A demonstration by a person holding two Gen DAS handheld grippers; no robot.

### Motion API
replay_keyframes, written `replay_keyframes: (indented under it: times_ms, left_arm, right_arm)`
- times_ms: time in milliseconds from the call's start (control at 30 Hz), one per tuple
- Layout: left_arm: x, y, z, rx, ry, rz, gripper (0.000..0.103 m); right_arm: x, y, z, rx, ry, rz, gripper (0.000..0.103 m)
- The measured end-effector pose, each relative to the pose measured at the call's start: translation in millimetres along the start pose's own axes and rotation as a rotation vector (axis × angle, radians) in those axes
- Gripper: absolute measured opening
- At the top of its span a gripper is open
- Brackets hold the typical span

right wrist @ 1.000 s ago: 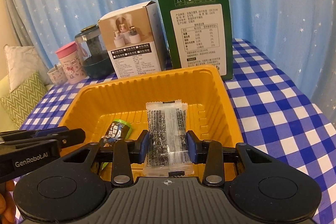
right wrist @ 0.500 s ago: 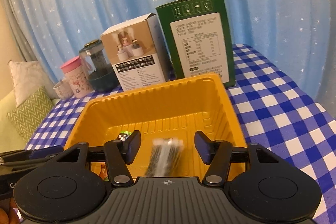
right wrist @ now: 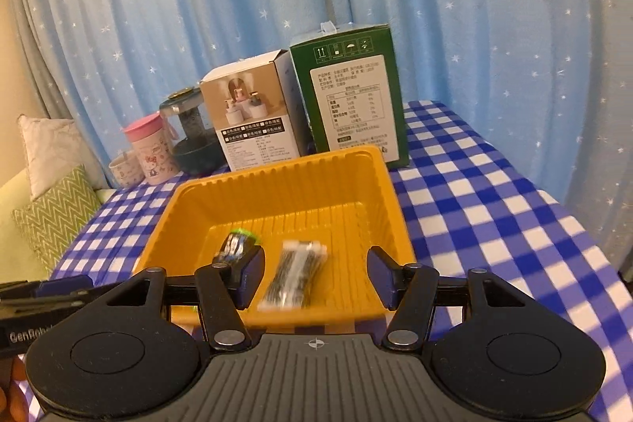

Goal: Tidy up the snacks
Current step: 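Lower both packs into the orange tray and open both tools, then grasp the red candy wrapper with the right tool while the left tool grasps the small clear pack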

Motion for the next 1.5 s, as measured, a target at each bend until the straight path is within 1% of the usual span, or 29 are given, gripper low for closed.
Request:
replay_keyframes:
  times_ms: [67, 233, 367, 433, 500, 567, 700, 867, 1067, 1300, 1433, 1500]
  left_arm:
    - [-9, 1, -13, 0.003, 0.002, 0.000, 0.071]
    - [-36, 4, -46, 0.010, 0.001, -0.013, 0.075]
    - [-61, 3, -75, 0.015, 0.002, -0.023, 0.079]
    - [-75, 3, -90, 0.022, 0.001, -0.031, 0.079]
    - [-89, 2, -103, 0.022, 0.001, -0.040, 0.082]
    - [-102, 2, -114, 0.025, -0.001, -0.045, 0.083]
    - [-130, 4, -132, 0.039, -0.011, -0.055, 0.085]
    - [-158, 4, -142, 0.048, -0.034, -0.082, 0.086]
    - [-173, 5, -147, 0.049, -0.043, -0.084, 0.086]
    - [-174, 1, -144, 0.049, -0.048, -0.103, 0.086]
    - [-173, 1, -138, 0.060, -0.052, -0.081, 0.086]
    - [-173, -1, -136, 0.063, -0.054, -0.076, 0.086]
  right_arm:
    - [-9, -3, -15, -0.009, 0.000, -0.004, 0.058]
    - [-36, -9, -54, -0.008, -0.009, 0.000, 0.058]
    - [-65, -12, -86, -0.023, -0.023, -0.003, 0.059]
    - [-82, -12, -100, -0.026, -0.040, 0.008, 0.062]
    - [-98, -11, -114, -0.024, -0.050, 0.027, 0.067]
    - [-114, -11, -126, -0.024, -0.059, 0.044, 0.067]
    - [-141, -11, -147, -0.036, -0.078, 0.067, 0.068]
    - [-168, -14, -165, -0.047, -0.096, 0.053, 0.068]
    - [-179, -17, -174, -0.045, -0.111, 0.055, 0.068]
    - [-176, -22, -170, -0.035, -0.118, 0.062, 0.068]
    - [-174, -24, -165, -0.037, -0.115, 0.054, 0.068]
    - [-175, -24, -160, -0.026, -0.128, 0.070, 0.068]
Point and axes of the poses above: each gripper's, at about its wrist camera, not at the fingertips, and z roughly the way its jaws point, y to its right, x to its top, the point moved 3 cm from there along z, roughly the way its jaws point, and after that the axes turned 12 degrees about -y, right-handed, at the moved point
